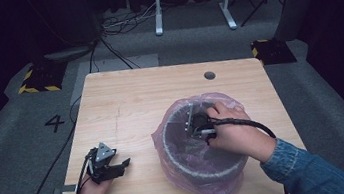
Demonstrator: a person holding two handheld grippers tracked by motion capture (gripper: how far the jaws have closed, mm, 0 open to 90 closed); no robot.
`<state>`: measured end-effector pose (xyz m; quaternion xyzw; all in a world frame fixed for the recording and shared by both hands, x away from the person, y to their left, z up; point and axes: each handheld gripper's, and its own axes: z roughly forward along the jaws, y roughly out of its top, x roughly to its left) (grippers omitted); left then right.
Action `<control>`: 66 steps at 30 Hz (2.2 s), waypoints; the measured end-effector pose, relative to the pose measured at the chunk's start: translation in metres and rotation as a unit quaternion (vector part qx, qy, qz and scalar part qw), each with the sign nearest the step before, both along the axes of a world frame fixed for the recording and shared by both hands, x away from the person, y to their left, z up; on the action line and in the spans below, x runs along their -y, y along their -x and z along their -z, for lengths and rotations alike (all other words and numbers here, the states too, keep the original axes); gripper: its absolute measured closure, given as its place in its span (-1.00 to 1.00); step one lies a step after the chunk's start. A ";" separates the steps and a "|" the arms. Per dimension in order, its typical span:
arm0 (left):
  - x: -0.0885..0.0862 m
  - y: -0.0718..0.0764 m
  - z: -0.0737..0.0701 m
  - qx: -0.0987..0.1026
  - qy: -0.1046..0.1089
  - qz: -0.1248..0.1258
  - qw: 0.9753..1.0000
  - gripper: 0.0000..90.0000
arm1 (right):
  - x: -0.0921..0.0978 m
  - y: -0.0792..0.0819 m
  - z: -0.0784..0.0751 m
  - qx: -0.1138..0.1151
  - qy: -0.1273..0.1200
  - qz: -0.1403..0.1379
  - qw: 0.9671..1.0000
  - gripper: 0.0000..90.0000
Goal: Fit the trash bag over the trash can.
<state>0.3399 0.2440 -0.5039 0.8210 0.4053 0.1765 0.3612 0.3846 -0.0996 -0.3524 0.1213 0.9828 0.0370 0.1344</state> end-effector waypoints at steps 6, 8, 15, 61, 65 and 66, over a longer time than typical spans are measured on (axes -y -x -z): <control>0.000 0.000 0.000 0.000 0.001 0.000 1.000 -0.25 | 0.024 0.007 -0.031 0.003 -0.146 0.000 0.989 -0.11; 0.000 0.000 0.000 0.000 0.000 0.000 1.000 -0.25 | 0.033 0.011 -0.043 0.010 -0.195 0.007 0.981 -0.14; 0.000 0.000 0.000 0.000 0.001 0.000 1.000 -0.25 | 0.072 0.017 -0.072 0.052 -0.304 0.043 0.950 -0.21; 0.000 -0.001 0.000 -0.002 0.000 -0.002 1.000 -0.26 | 0.242 0.042 -0.015 0.098 -0.343 0.215 0.909 -0.34; 0.000 -0.001 0.000 -0.002 0.001 -0.002 1.000 -0.26 | 0.249 0.045 0.001 0.100 -0.337 0.217 0.911 -0.36; 0.000 -0.001 0.000 -0.002 0.001 -0.002 1.000 -0.26 | 0.250 0.046 0.004 0.101 -0.336 0.217 0.911 -0.37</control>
